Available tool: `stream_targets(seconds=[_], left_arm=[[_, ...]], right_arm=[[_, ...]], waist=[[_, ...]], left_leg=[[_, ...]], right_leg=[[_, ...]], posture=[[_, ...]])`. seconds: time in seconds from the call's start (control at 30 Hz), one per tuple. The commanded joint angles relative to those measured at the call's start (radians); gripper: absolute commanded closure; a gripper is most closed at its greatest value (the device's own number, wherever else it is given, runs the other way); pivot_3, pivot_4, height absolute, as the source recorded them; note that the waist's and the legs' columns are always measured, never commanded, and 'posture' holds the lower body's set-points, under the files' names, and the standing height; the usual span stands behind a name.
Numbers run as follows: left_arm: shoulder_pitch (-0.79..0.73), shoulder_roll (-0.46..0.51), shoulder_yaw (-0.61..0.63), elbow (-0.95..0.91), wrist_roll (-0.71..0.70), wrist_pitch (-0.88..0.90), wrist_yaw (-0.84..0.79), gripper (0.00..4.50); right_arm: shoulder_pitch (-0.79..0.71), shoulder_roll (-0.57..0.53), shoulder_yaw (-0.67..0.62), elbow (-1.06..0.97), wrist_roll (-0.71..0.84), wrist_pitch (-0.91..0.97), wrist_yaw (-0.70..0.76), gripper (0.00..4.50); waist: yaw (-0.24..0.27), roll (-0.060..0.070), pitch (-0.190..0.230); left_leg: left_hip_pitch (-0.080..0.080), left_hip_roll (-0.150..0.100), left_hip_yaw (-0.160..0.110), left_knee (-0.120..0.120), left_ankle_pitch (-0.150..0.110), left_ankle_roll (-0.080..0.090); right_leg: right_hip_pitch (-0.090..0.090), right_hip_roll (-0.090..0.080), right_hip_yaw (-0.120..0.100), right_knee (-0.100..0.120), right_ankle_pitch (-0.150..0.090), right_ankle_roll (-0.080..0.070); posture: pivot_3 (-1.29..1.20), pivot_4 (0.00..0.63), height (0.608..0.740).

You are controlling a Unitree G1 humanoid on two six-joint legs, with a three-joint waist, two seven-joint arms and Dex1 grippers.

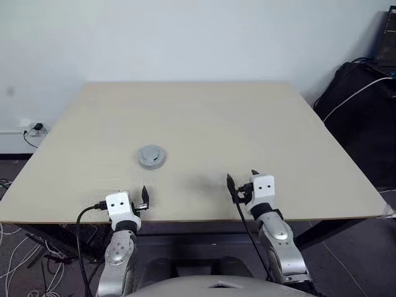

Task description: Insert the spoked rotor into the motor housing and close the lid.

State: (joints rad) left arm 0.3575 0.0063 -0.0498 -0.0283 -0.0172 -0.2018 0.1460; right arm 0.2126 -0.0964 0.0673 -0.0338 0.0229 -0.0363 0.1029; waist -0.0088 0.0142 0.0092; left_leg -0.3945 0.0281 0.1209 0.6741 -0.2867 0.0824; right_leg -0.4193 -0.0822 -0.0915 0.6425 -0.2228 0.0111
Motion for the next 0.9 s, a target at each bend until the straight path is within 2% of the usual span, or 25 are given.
stream_targets(seconds=[0.03, 0.23, 0.47, 0.9], left_arm=[[-0.012, -0.003, -0.015, 0.048, 0.105, -0.204, 0.038, 0.03], [-0.030, -0.005, -0.024, 0.112, 0.097, -0.334, -0.012, 0.03], [-0.037, -0.015, -0.029, 0.136, 0.033, -0.331, -0.092, 0.03], [-0.032, -0.040, -0.015, 0.145, 0.043, -0.312, -0.103, 0.03]], right_arm=[[0.019, 0.004, -0.022, -0.003, -0.011, -0.049, -0.020, 0.00], [0.072, 0.034, -0.037, -0.024, 0.010, -0.083, -0.036, 0.00], [0.072, 0.049, -0.044, -0.022, 0.015, -0.092, -0.032, 0.00], [0.063, 0.049, -0.044, -0.013, 0.018, -0.086, -0.012, 0.00]], waist=[[0.000, -0.001, 0.000], [-0.001, -0.001, 0.003], [-0.002, -0.003, 0.005], [-0.002, -0.005, 0.007]], left_leg=[[0.000, 0.000, 0.000, 0.000, 0.000, 0.000], [-0.001, 0.000, -0.001, 0.000, -0.001, 0.001], [-0.001, 0.000, -0.001, 0.000, -0.001, 0.002], [-0.001, 0.000, -0.003, 0.001, -0.001, 0.002]], right_leg=[[0.000, 0.000, 0.000, 0.000, 0.000, 0.000], [0.000, 0.000, -0.002, -0.001, -0.001, 0.001], [0.000, 0.000, -0.003, 0.000, -0.001, 0.001], [0.001, 0.000, -0.004, -0.001, -0.001, 0.001]], posture=[[0.00, 0.000, 0.740], [0.00, 0.000, 0.740], [0.00, 0.000, 0.740], [0.00, 0.000, 0.740]])
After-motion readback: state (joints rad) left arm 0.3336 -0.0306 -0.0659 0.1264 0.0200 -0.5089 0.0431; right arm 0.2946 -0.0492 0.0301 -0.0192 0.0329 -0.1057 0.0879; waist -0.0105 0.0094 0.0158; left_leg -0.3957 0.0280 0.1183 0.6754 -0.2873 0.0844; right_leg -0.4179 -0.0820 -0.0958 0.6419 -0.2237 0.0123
